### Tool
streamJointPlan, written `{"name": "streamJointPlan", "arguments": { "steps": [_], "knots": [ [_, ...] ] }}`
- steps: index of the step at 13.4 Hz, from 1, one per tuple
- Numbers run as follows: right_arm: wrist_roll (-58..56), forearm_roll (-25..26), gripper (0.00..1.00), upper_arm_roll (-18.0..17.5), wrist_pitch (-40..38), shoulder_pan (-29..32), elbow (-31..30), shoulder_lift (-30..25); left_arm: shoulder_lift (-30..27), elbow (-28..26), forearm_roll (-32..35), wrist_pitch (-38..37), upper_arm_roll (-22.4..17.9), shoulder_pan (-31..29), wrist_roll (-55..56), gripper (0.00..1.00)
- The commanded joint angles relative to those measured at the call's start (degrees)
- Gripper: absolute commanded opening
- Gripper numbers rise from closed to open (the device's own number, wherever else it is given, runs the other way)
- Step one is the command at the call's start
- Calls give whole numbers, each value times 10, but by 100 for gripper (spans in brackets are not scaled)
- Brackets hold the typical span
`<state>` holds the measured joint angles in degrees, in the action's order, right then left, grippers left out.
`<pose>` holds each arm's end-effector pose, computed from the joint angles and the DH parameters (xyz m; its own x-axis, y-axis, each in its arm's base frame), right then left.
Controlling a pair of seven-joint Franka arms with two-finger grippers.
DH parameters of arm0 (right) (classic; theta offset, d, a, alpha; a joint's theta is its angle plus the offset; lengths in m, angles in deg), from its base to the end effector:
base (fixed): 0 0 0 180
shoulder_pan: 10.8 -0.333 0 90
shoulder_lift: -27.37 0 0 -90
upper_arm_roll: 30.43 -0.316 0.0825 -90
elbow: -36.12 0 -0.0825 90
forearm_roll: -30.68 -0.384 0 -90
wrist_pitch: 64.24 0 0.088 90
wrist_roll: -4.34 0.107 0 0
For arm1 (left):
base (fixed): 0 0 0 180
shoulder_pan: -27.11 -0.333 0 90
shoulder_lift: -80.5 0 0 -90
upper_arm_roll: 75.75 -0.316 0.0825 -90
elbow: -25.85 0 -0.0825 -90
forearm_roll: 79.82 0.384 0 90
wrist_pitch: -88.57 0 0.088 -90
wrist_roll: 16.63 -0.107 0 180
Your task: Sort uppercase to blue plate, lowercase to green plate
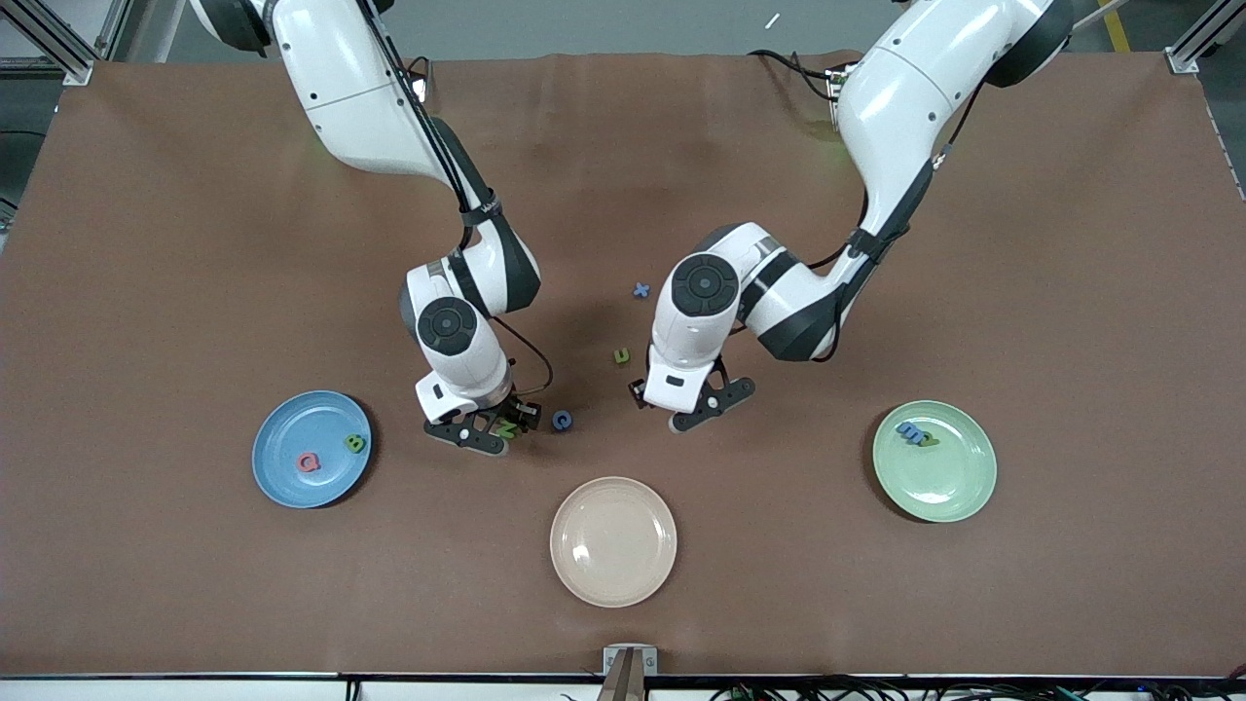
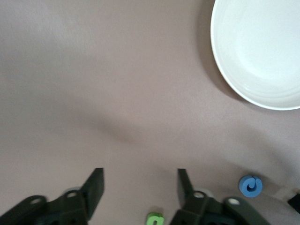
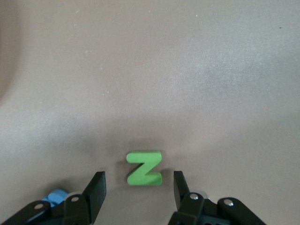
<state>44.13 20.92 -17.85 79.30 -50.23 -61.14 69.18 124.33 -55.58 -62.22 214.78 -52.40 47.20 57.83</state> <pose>0.6036 0.3222 0.1876 0.9511 -0.2928 0.0980 -0.2902 -0.9561 -0.0404 0.5793 -0.4497 0.2758 0.8854 0.4647 0.0057 0.4626 -0.8825 0.0851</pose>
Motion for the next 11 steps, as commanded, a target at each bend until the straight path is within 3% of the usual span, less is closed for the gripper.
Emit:
{"name": "streamJointPlan", "arguments": {
  "steps": [1, 3, 5, 8, 9, 11],
  "knots": [
    [-3, 9, 63, -3, 13, 6, 2, 8, -6, -8, -6, -6, 1, 2, -38, 77],
    [-4, 9, 56, -3, 13, 6, 2, 9, -4, -8, -5, -5, 2, 8, -41, 86],
    [-5, 10, 40, -3, 12, 6, 2, 10, -1, -10, -5, -5, 3, 23, -44, 99],
    [-53, 11, 10, -2, 3, 15, 7, 5, 5, -15, -10, -5, 1, 65, -14, 100],
    [-80, 9, 4, -2, -15, 26, 15, 1, 6, -27, -6, -3, 1, 74, -7, 100],
    [-98, 7, 3, -3, -89, 60, 51, -1, 2, -55, 0, 18, 1, 77, -8, 100]
  ]
}}
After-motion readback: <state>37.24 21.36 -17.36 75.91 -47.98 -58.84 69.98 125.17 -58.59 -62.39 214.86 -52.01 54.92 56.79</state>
